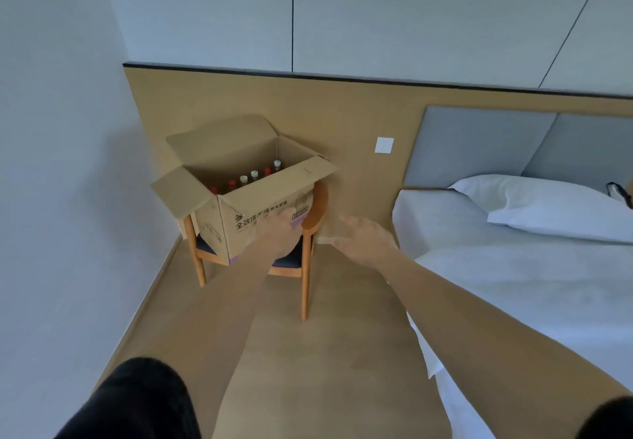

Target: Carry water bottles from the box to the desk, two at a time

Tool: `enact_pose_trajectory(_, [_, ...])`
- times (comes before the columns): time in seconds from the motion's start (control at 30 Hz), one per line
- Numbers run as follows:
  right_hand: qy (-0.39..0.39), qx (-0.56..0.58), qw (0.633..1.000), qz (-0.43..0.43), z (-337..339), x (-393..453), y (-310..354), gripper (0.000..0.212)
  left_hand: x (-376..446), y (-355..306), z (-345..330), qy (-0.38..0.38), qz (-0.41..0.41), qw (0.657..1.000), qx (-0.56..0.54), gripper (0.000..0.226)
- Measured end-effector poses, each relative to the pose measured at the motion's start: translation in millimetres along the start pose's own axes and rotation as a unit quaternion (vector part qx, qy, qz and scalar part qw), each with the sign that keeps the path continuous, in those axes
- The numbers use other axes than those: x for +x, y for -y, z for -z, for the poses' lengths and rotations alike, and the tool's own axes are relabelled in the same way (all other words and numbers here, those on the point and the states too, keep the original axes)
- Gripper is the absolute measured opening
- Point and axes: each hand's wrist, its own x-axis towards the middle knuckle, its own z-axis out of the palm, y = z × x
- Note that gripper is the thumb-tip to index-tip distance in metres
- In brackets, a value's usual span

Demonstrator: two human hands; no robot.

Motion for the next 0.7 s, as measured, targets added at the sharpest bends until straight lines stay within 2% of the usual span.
enact_pose_trajectory(0.1, [0.004, -0.001, 1.000, -0.005, 2.7, 47.2, 12.0, 0.063, 38.7, 13.8, 4.6, -0.011, 0.003, 1.000, 0.026, 0.040])
enact_pose_trajectory(0.2, [0.013, -0.007, 1.000, -0.001, 3.3, 93.8, 23.5, 0.064, 76.3, 32.2, 8.4, 0.007, 0.002, 0.999, 0.038, 0.044])
enact_pose_trajectory(0.33, [0.018, 0.003, 1.000, 0.020, -2.4, 154.8, 36.5, 0.062, 123.0, 59.1, 13.4, -0.009, 0.043, 0.999, -0.015, 0.048])
enact_pose_trajectory(0.7, [0.074, -0.007, 0.992, 0.100, -13.5, 369.4, 66.1, 0.067, 273.1, 129.1, 12.4, -0.010, 0.150, 0.988, -0.024, 0.055])
